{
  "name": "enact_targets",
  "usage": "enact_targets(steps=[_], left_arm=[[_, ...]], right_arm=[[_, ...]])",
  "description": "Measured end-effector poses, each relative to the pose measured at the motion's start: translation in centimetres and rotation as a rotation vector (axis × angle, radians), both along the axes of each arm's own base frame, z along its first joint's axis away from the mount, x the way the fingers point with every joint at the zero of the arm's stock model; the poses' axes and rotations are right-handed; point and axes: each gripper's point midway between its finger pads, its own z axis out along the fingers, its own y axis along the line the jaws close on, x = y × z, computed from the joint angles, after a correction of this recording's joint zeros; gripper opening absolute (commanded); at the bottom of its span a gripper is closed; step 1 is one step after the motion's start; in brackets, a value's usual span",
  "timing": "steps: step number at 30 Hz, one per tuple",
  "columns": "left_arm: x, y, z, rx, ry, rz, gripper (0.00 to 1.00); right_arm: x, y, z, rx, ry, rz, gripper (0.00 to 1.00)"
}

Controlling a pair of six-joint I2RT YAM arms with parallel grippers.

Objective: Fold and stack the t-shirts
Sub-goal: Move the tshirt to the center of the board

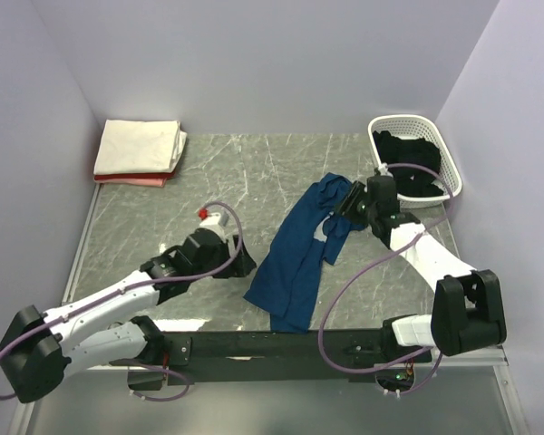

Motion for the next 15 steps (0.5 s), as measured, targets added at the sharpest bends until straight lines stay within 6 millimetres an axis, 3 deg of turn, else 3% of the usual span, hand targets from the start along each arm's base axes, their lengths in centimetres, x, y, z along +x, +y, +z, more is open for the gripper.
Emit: enact_targets(steps=[5, 8, 15], left_arm=[[-3.1, -3.6, -1.2, 0.027, 0.002, -0.160, 0.67], [-4.9, -5.3, -2.2, 0.085, 0.001, -0.240, 0.54], [-7.7, -8.6, -3.2, 0.177, -0.030, -0.374, 0.51]], right_arm=[[-2.1, -0.6, -2.8, -0.018, 0.047, -0.012, 0.52], [-2.5, -0.8, -3.3, -0.026, 0.057, -0.020, 0.52], [-2.2, -1.2, -2.2, -0.033, 0.018, -0.038, 0.52]])
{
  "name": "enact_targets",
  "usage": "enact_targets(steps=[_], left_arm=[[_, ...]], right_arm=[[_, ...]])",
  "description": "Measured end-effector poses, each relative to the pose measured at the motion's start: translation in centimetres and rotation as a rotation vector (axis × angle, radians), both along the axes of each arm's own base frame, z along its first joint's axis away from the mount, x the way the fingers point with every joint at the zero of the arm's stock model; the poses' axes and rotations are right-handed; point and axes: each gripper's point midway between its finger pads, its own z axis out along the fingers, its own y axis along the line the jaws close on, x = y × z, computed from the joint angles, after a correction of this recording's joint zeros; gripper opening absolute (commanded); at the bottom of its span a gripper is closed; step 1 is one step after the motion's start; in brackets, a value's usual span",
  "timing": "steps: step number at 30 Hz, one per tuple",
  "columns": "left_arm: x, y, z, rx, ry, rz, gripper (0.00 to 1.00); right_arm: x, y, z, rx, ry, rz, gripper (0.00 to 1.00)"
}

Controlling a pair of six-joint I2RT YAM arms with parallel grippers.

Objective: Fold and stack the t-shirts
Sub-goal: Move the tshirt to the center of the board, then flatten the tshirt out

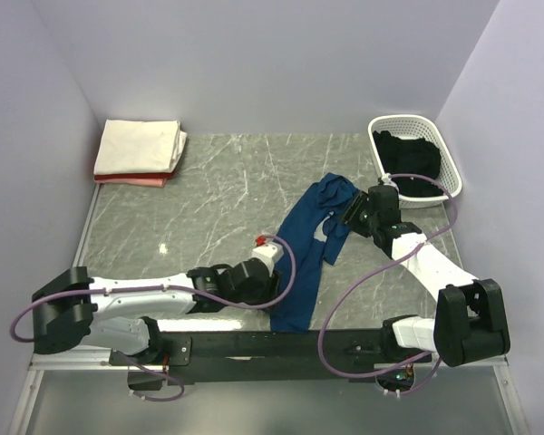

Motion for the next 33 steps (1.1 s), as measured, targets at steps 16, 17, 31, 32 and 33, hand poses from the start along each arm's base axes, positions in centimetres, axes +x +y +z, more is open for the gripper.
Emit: enact_targets(steps=[16, 17, 31, 32, 33], left_arm=[[-1.8, -2.0, -2.7, 0.094, -0.006, -0.092, 0.57], [-1.8, -2.1, -2.8, 0.095, -0.006, -0.096, 0.57], [-2.0, -2.2, -3.9, 0.121, 0.000, -0.103, 0.30], [-2.0, -2.1, -3.9, 0.122, 0.001, -0.101, 0.26], [-2.0, -2.1, -3.9, 0.124, -0.001, -0.100, 0.23]], right_arm=[[0.1, -0.2, 0.0, -0.004, 0.000, -0.009, 0.51], [0.1, -0.2, 0.0, -0.004, 0.000, -0.009, 0.51], [0.3, -0.3, -0.1, -0.002, -0.004, -0.011, 0.51], [0.3, -0.3, -0.1, -0.002, -0.005, -0.011, 0.51], [0.3, -0.3, 0.0, -0.001, -0.006, -0.012, 0.51]])
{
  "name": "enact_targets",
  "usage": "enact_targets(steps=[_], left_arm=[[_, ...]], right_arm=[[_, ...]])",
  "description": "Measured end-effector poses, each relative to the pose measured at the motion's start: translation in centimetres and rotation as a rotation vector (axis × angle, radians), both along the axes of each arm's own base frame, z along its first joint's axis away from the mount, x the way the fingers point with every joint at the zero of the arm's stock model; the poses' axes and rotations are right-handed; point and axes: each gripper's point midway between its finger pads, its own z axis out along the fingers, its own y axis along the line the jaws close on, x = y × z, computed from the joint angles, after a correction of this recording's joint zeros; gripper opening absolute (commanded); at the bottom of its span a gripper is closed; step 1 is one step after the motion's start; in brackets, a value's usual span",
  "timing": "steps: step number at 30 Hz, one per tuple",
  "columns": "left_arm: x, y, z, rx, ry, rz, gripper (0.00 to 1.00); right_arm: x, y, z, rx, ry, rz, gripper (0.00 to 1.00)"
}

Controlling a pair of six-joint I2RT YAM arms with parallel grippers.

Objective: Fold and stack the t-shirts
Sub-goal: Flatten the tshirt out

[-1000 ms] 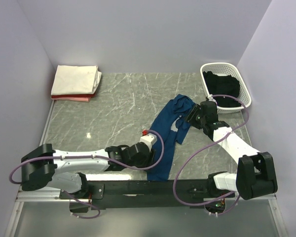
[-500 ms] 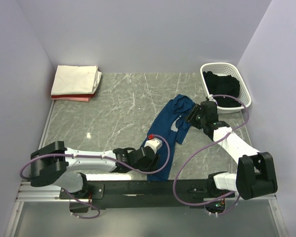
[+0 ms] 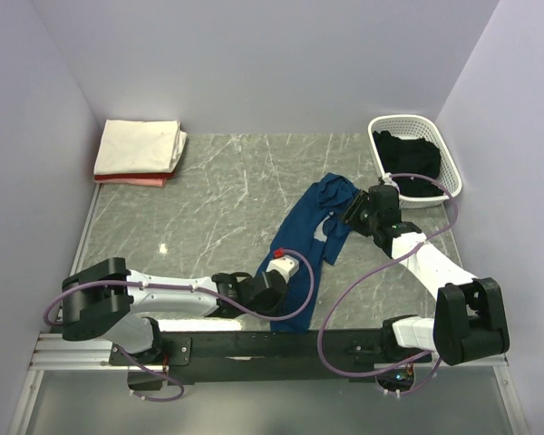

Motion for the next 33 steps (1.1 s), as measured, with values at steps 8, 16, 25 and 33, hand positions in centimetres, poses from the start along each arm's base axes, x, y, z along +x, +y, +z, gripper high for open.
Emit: enact_targets(steps=[8, 16, 25, 33], left_arm=[[0.8, 1.2, 1.5, 0.007, -0.048, 0.040, 0.01], [2.7, 4.0, 6.2, -0.058, -0.136, 0.174, 0.01], [5.1, 7.8, 6.7, -0.057, -0.140, 0.323, 0.01], [6.7, 9.8, 6.8, -0.069, -0.127, 0.398, 0.01]], right_arm=[[0.0, 0.0, 0.0, -0.001, 0.000, 0.000, 0.51], [1.0, -0.7, -1.1, -0.022, 0.043, -0.029, 0.51], [2.5, -1.7, -2.9, -0.056, 0.106, -0.062, 0.47], [2.3, -1.9, -6.1, -0.086, 0.195, -0.055, 0.33]])
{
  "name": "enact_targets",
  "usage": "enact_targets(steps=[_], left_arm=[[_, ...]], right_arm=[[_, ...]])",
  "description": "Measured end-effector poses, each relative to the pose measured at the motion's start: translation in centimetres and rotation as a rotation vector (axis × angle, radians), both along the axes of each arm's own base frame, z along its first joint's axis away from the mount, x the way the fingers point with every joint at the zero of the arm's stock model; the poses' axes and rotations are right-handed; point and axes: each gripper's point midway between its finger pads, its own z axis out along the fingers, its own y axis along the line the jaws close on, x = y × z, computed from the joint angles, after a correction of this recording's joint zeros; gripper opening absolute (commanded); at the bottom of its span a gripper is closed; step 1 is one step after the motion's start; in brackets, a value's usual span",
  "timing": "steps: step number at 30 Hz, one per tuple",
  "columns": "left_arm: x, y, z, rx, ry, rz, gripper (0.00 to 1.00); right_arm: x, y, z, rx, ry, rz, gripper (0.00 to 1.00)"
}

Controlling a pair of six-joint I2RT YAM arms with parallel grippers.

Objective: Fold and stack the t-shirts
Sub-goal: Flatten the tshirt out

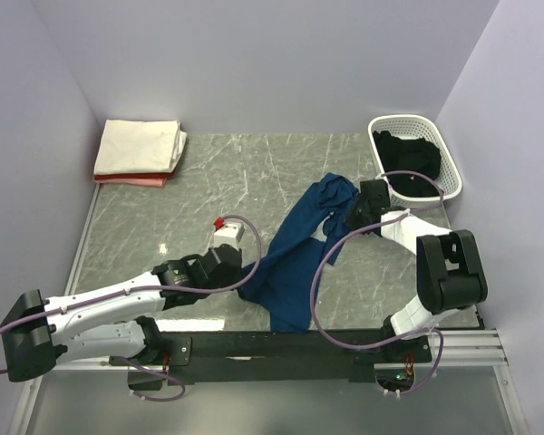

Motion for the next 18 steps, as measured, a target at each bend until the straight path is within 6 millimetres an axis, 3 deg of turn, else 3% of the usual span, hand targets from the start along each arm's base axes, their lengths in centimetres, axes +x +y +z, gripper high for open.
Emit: enact_targets(steps=[1, 2, 5, 9, 13, 18], left_arm=[[0.2, 0.2, 0.0, -0.002, 0.002, 0.008, 0.01], [0.4, 0.4, 0.0, -0.003, 0.004, 0.015, 0.01], [1.0, 0.9, 0.2, -0.013, 0.004, 0.037, 0.01], [1.9, 2.2, 0.7, -0.020, 0.005, 0.087, 0.01], [3.2, 4.0, 1.6, -0.015, 0.002, 0.158, 0.01], [6.0, 6.1, 5.5, -0.023, -0.050, 0.253, 0.01]], right_arm=[[0.0, 0.0, -0.3, -0.004, 0.010, 0.000, 0.28], [0.0, -0.1, -0.5, -0.011, 0.020, -0.002, 0.16], [0.6, -0.6, -0.5, -0.034, 0.028, -0.012, 0.01], [1.5, -2.1, 1.1, -0.059, 0.012, -0.049, 0.00], [2.6, -3.8, 4.7, -0.080, -0.051, -0.094, 0.00], [4.4, -5.0, 12.2, -0.097, -0.193, -0.134, 0.00]])
